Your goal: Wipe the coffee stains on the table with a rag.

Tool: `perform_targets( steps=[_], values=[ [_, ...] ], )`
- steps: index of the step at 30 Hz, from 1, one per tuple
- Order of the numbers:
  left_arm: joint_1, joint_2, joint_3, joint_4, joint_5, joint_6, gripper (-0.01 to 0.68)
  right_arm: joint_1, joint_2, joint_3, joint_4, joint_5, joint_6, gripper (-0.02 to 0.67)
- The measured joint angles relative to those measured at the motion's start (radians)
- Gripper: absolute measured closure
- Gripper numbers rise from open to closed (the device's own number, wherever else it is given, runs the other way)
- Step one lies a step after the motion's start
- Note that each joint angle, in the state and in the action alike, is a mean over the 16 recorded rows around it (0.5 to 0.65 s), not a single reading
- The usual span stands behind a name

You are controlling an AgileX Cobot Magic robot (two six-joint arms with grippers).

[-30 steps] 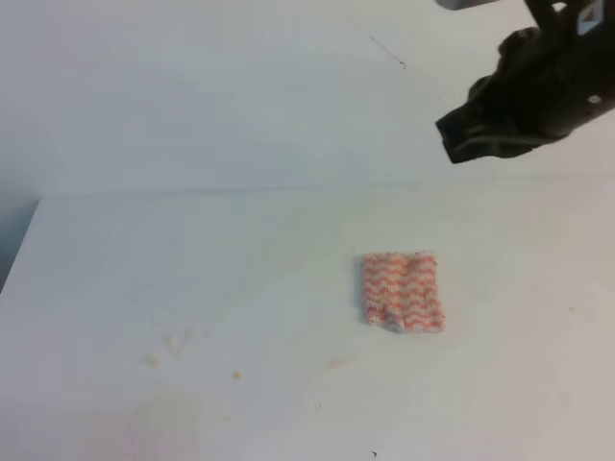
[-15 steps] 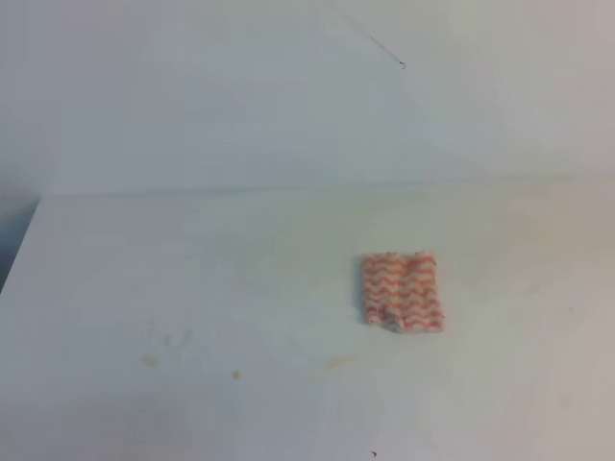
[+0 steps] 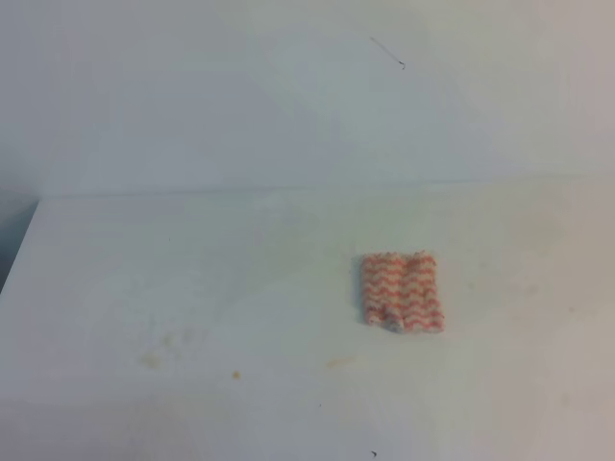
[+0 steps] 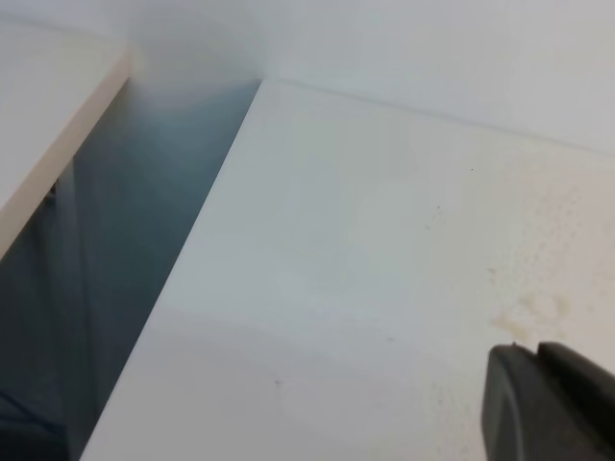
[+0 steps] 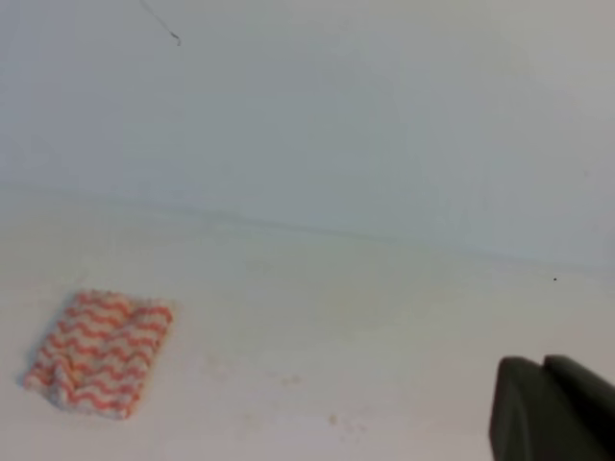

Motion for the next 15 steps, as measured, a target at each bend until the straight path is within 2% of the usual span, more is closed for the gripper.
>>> perform_targets(
  steps=[9,15],
  values=[
    [0.0,0.0,0.0,0.0,0.0,0.0,0.674,-0.01,-0.03,0.011,-0.014,0.011,0.003,0.652],
    [0.0,0.0,0.0,0.0,0.0,0.0,0.674,-0.074,-0.048,0.011,-0.014,0.018,0.003,0.652]
  ],
)
